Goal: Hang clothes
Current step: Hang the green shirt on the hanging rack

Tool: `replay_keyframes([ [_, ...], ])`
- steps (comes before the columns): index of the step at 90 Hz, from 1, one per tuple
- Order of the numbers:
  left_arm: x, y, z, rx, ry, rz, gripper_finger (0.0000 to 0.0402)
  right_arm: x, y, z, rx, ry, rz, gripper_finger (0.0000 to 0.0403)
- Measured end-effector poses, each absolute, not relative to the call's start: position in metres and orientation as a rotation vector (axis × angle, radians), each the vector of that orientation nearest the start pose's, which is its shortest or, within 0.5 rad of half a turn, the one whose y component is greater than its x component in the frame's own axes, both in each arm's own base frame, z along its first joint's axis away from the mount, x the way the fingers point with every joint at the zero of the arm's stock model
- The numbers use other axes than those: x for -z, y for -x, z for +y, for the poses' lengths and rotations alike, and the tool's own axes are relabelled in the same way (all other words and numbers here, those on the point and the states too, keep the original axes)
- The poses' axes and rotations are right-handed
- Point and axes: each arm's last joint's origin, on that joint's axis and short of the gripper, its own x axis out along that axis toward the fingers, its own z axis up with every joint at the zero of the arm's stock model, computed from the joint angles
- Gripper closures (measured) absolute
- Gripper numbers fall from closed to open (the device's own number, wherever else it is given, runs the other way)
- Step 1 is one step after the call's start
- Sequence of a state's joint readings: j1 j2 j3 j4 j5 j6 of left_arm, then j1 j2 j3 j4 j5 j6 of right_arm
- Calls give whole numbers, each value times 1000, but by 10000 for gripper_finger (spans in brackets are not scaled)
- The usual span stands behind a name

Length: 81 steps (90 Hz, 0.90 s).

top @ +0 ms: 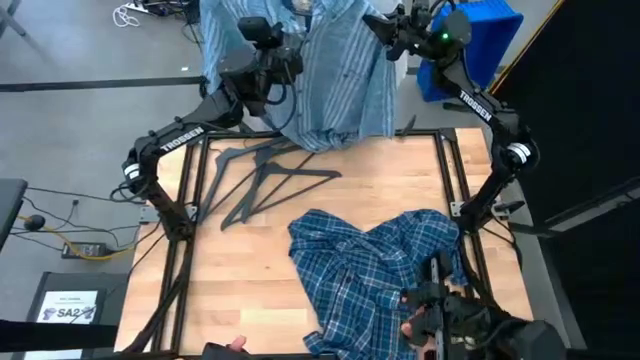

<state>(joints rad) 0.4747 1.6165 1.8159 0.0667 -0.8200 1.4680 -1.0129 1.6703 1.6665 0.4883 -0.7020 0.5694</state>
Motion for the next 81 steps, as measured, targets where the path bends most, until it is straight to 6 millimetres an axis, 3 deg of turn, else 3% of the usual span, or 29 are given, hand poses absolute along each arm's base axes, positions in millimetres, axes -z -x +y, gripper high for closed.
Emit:
replay_keyframes([
  [15, -489, -299, 170, -1152, -1203, 816, 379, -463, -207, -310, 205, -214, -359, 340],
  [32, -485, -302, 161, -1174, -1193, 924, 305, -466, -205, -308, 190, -133, -356, 255],
  [49, -496, -292, 144, -1269, -1136, 958, 238, -473, -195, -303, 161, -75, -343, 194],
  [66, -517, -271, 120, -1293, -1078, 833, 216, -488, -174, -294, 144, 42, -333, 170],
  [81, -530, -240, 95, -1199, -956, 625, 216, -514, -145, -268, 136, 196, -341, 186],
])
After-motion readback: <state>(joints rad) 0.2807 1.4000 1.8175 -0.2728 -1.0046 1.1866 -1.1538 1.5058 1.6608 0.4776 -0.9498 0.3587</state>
